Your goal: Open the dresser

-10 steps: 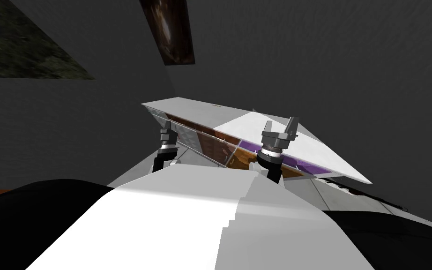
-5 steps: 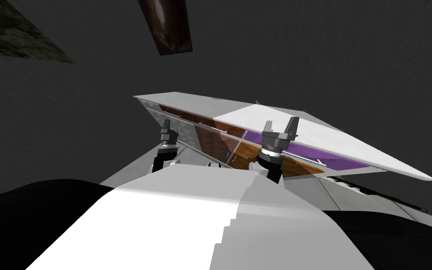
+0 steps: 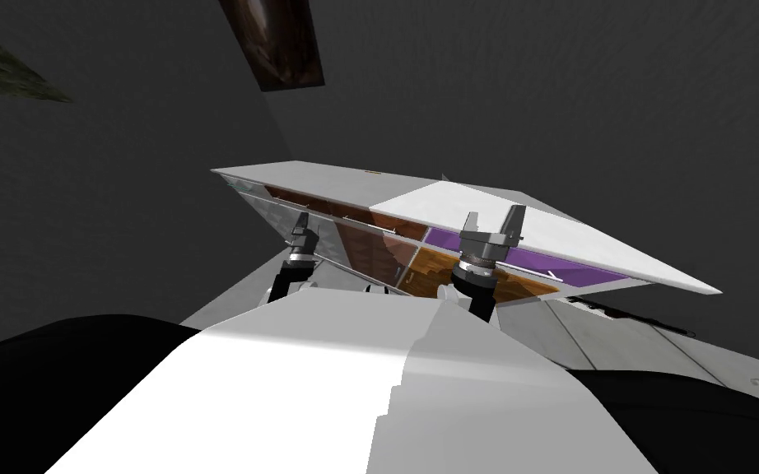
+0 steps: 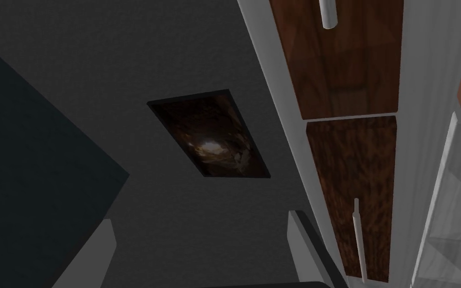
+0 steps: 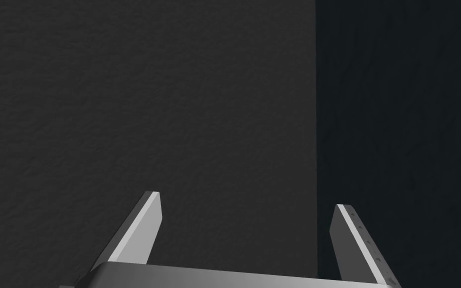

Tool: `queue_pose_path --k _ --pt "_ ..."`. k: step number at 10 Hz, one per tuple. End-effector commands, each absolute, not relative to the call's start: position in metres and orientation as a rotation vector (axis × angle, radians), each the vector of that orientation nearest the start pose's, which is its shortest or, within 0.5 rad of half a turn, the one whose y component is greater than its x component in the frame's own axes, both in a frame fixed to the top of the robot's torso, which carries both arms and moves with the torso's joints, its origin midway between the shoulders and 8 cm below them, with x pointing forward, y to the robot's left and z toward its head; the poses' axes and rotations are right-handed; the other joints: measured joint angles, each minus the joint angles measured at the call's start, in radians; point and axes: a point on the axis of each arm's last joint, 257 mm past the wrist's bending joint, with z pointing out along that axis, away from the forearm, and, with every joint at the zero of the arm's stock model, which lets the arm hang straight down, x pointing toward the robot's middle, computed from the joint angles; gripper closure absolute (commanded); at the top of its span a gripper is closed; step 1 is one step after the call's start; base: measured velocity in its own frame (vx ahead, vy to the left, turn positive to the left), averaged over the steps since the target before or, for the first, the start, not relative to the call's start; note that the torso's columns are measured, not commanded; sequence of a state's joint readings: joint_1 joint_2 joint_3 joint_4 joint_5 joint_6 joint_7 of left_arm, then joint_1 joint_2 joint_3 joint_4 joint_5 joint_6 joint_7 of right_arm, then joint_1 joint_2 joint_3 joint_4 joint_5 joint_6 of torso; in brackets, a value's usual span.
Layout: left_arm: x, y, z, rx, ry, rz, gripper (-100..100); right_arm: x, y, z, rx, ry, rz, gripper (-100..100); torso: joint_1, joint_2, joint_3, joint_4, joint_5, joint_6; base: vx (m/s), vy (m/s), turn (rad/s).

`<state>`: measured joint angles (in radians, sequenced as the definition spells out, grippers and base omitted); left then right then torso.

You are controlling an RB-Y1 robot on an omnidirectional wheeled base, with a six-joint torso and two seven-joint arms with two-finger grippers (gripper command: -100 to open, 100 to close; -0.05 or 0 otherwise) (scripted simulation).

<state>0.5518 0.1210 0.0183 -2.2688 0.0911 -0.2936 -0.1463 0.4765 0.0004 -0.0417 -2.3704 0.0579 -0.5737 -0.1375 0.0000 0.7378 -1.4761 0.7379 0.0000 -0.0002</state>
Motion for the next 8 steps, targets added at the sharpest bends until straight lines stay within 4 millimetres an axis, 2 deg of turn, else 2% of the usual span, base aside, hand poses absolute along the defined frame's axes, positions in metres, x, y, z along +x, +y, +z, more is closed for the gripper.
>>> queue_pose_path --k 1,4,8 --pt "0.376 0.291 -0.052 -0.792 0.934 -1.127 -100 0.31 -0.273 0.083 0.508 0.492 1.402 0 0.0 0.0 0.0 0.0 0.0 0.0 0.027 0.026 -0.118" --pt "0.381 0.282 -0.066 -0.802 1.003 -1.127 -100 0.31 -0.273 0.083 0.508 0.492 1.402 0 0.0 0.0 0.0 0.0 0.0 0.0 0.024 0.024 -0.128" --pt "0.388 0.265 -0.093 -0.814 1.14 -1.117 -100 0.31 -0.273 0.083 0.508 0.492 1.402 0 0.001 0.0 0.0 0.0 0.0 0.0 0.035 0.035 -0.175"
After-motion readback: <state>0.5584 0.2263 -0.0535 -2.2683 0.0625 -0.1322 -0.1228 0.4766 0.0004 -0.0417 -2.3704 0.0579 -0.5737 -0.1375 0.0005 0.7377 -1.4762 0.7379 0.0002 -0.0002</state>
